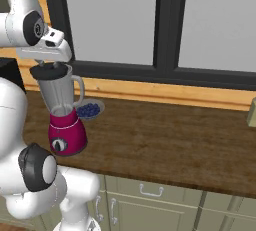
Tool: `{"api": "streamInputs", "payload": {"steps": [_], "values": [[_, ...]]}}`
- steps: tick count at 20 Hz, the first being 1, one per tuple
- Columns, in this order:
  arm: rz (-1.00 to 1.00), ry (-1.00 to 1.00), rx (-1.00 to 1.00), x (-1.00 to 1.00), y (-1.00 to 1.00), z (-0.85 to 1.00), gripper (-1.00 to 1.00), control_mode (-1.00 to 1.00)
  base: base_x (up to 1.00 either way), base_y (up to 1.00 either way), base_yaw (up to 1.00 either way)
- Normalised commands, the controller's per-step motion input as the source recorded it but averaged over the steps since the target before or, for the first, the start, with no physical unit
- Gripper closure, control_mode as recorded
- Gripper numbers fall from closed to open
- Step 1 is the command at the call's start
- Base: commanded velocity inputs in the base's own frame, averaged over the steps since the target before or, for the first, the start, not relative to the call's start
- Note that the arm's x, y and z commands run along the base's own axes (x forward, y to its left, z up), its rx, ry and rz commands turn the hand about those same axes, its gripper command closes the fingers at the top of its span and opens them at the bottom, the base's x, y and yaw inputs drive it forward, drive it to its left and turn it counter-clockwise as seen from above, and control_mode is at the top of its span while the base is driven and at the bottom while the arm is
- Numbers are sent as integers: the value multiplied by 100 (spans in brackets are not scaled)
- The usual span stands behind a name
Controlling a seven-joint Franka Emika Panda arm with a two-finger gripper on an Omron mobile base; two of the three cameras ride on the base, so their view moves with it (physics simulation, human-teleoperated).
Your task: Close the lid blender by securely placing the lid on top.
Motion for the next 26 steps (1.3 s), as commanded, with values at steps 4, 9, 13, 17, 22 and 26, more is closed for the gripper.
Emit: {"api": "streamInputs", "payload": {"steps": [4,9,13,17,22,26], "values": [[-14,-8,-3,43,28,-4,100,-100,0,0,0],[-11,-7,0,59,11,-19,100,-100,0,0,0],[-7,-15,0,24,1,-12,100,-100,0,0,0],[-3,-11,1,5,0,-20,100,-100,0,0,0],[-1,-1,5,0,1,-26,100,-100,0,0,0],[-3,1,6,0,2,-7,100,-100,0,0,0]]}}
